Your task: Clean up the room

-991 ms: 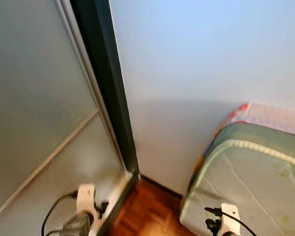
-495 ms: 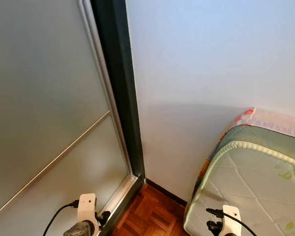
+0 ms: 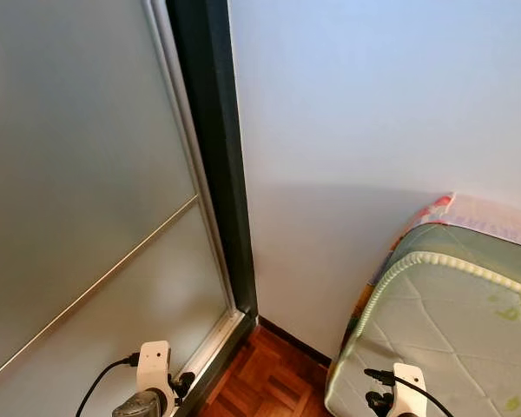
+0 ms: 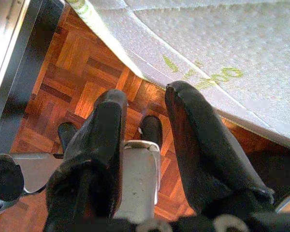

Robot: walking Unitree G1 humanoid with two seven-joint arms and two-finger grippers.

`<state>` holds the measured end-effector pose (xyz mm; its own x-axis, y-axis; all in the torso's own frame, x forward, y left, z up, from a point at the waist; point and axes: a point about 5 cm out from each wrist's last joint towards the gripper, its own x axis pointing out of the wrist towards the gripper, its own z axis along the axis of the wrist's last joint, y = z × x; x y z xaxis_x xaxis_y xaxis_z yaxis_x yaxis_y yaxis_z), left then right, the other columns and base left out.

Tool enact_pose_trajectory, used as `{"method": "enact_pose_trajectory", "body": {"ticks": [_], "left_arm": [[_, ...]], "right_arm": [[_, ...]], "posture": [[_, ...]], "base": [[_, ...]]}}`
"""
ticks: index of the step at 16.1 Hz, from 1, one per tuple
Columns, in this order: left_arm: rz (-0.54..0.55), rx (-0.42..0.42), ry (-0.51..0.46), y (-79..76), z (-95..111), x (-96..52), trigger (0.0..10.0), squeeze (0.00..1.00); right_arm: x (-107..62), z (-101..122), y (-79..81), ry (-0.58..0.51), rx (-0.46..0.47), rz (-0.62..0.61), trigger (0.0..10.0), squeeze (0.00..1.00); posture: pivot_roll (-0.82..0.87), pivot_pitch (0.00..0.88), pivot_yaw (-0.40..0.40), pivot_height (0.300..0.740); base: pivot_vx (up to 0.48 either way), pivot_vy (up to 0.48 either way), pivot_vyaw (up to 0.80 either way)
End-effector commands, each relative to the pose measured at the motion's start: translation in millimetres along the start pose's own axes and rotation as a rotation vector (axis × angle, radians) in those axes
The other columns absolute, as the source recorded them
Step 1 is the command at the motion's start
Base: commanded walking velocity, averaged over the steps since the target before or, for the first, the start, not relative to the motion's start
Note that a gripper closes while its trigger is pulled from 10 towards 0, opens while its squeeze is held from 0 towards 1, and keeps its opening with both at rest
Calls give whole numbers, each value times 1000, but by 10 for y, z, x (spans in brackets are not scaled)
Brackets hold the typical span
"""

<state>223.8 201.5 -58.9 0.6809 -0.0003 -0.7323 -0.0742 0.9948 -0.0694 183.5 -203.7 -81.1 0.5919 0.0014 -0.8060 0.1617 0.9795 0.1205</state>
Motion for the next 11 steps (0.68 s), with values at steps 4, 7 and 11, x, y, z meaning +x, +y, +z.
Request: {"method": "enact_pose_trajectory", "body": {"ticks": [4,7,11], "left_arm": [[9,-2,32,43,-65,-16,10000,0],[4,3,35,43,-76,-19,10000,0],[4,6,34,40,-69,-17,10000,0]], "right_arm": [[-9,-66,0,22,5,-1,10000,0],[-11,-76,0,25,1,2,10000,0],[-10,-71,-2,27,-8,5,10000,0]], "posture": [[-85,0,53,740],[-87,0,52,740],[-81,0,47,740]], "base": [[0,0,0],[0,0,0],[0,0,0]]}}
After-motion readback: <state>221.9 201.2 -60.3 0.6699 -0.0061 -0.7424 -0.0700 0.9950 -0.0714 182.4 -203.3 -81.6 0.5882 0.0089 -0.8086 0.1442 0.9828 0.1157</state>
